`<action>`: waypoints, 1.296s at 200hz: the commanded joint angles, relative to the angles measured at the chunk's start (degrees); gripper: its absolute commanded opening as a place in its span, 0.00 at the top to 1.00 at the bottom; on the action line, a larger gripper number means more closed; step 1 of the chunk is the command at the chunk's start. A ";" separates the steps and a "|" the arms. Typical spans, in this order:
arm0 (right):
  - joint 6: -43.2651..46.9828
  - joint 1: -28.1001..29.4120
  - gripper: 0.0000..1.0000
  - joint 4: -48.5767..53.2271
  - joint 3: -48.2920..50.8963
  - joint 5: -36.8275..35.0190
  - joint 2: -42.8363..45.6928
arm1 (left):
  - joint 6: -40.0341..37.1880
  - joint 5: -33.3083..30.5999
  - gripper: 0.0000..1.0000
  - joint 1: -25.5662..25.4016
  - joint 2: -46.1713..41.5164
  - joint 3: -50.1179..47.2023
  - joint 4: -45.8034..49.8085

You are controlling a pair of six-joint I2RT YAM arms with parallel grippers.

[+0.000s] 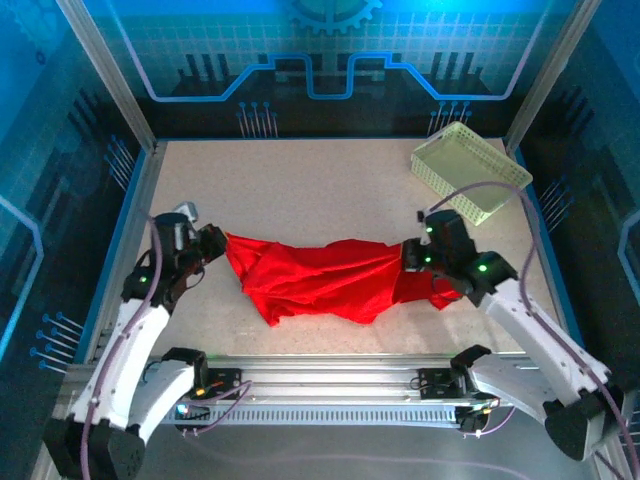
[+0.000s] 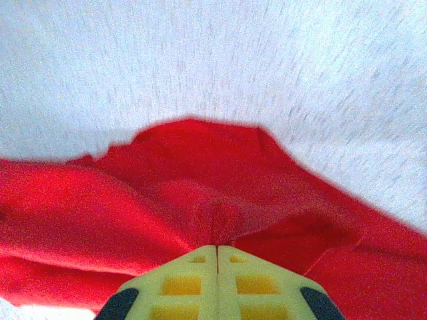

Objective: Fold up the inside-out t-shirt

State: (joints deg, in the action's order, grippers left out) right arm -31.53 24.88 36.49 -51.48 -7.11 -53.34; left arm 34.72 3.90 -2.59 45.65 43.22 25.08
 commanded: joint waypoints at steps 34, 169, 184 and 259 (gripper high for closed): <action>5.11 -7.81 1.00 6.02 -10.82 -0.66 5.90 | 11.24 18.23 1.00 8.00 -5.68 1.46 -14.57; 0.87 -10.72 1.00 2.01 4.19 4.31 5.83 | 0.13 -0.93 0.81 15.98 21.54 -2.49 6.94; 1.23 -10.69 1.00 2.33 3.99 3.55 6.30 | 0.38 -5.78 0.78 16.12 18.51 -1.84 8.74; 2.45 -10.59 1.00 1.30 1.52 5.27 6.03 | -0.73 -0.92 0.64 4.27 14.54 5.34 10.95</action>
State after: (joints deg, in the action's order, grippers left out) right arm -29.54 14.92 39.16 -47.51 -3.77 -47.42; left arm 35.90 -1.02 11.38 53.45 42.33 33.28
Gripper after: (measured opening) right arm 0.060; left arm 0.344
